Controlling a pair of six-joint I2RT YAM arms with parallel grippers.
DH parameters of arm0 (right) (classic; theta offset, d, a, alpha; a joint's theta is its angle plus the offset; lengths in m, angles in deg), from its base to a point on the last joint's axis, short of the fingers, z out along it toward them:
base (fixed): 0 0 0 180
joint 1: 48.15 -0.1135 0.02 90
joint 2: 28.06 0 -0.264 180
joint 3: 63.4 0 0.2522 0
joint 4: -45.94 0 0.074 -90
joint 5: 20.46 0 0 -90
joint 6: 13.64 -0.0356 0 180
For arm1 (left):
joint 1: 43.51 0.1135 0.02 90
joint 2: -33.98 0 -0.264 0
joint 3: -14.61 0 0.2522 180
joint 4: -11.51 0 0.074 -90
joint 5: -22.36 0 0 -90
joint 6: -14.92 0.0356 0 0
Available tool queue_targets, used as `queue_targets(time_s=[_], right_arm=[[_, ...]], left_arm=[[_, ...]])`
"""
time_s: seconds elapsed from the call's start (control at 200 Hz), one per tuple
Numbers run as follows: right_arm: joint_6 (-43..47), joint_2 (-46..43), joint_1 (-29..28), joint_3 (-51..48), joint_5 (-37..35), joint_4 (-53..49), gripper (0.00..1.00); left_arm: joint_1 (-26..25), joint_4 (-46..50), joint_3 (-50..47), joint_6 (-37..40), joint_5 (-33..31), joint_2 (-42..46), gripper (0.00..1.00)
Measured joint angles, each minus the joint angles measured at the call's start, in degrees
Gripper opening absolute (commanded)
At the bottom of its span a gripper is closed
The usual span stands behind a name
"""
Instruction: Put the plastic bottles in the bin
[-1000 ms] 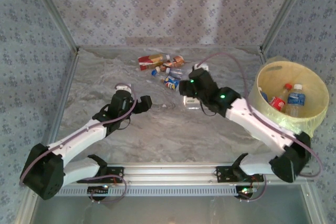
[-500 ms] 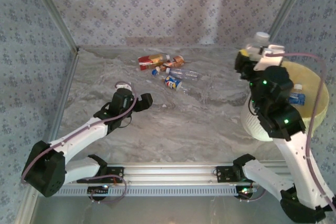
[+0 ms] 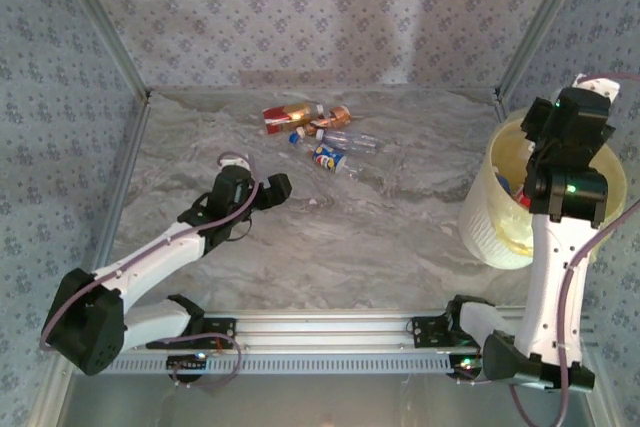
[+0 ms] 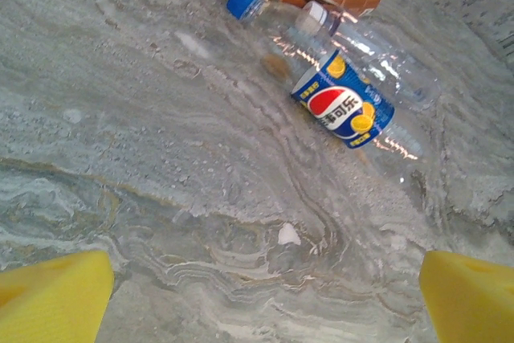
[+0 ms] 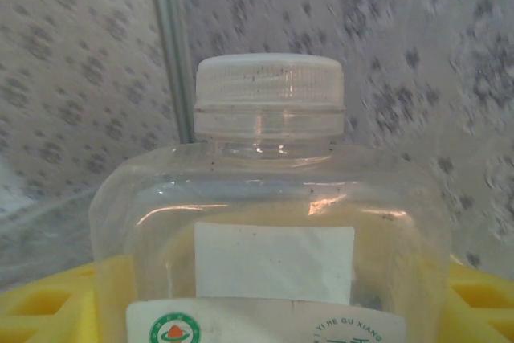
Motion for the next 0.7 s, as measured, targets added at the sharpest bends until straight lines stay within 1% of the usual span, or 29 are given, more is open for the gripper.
queue_targets(time_s=[0.155, 0.23, 0.25, 0.275, 0.285, 0.405, 0.7], right_arm=[[-0.8, -0.2, 2.8, -1.5, -1.6, -5.6, 0.77], [-1.3, -0.6, 3.6, -3.6, -2.5, -7.7, 0.87], [-1.3, -0.6, 3.9, -4.2, -2.6, -8.5, 0.91], [-1.8, -0.6, 4.1, -4.7, -2.6, -9.3, 0.98], [-1.7, -0.6, 4.2, -4.9, -2.6, -9.5, 1.00], [-2.1, -0.7, 4.4, -6.1, -2.5, -12.1, 1.00], [-3.0, -2.7, 3.8, -4.5, -0.4, -12.9, 1.00]], left_arm=[[0.0, 0.0, 0.9, 0.0, -0.2, -0.3, 0.98], [0.0, 0.0, 1.6, 0.0, -0.2, -1.5, 0.98], [0.0, 0.0, 1.9, 0.0, -0.2, -1.9, 0.98], [0.0, 0.0, 2.2, 0.0, -0.1, -2.4, 0.98], [0.0, 0.0, 2.3, 0.0, -0.1, -2.6, 0.98], [0.0, 0.0, 3.7, 0.0, 0.3, -4.4, 0.98], [0.0, -0.1, 4.2, -0.9, 0.7, -4.7, 0.98]])
